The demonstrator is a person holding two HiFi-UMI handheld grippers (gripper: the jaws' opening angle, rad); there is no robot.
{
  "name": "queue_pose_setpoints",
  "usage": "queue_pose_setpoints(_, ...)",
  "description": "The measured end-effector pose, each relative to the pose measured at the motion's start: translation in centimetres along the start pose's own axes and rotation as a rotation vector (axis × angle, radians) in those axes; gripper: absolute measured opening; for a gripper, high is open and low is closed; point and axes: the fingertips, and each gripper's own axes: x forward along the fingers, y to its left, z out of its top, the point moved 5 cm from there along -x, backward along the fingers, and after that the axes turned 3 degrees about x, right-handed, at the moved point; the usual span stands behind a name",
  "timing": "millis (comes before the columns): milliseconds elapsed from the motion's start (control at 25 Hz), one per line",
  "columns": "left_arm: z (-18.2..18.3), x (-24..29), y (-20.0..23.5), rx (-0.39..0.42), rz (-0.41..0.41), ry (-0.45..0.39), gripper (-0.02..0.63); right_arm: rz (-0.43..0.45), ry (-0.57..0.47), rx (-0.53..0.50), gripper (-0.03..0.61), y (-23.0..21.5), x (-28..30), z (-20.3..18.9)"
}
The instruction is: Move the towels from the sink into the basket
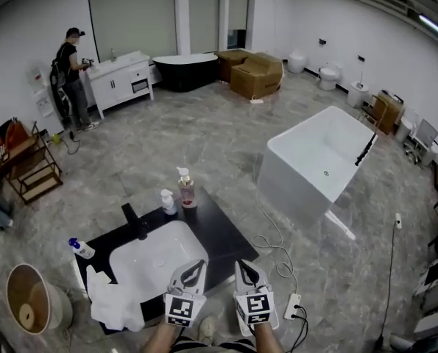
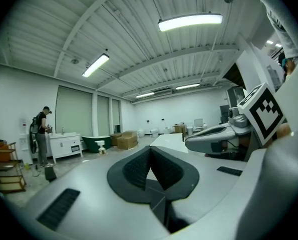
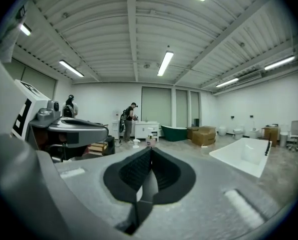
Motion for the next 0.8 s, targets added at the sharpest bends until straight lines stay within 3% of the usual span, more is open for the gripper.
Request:
queue_pose_setpoints(440, -4.9, -9.7, 10.9, -0.054, 0.35, 0.091, 0.009, 0.375, 0.005, -0.061, 0.0, 13.6, 9.4, 0.5)
queue_pose_setpoints(800, -9.2, -19.2, 14.4, -0.115, 0.605, 0.181, 0.009, 0.69, 0.032, -0.104, 0.0, 25.9, 11.6, -1.3)
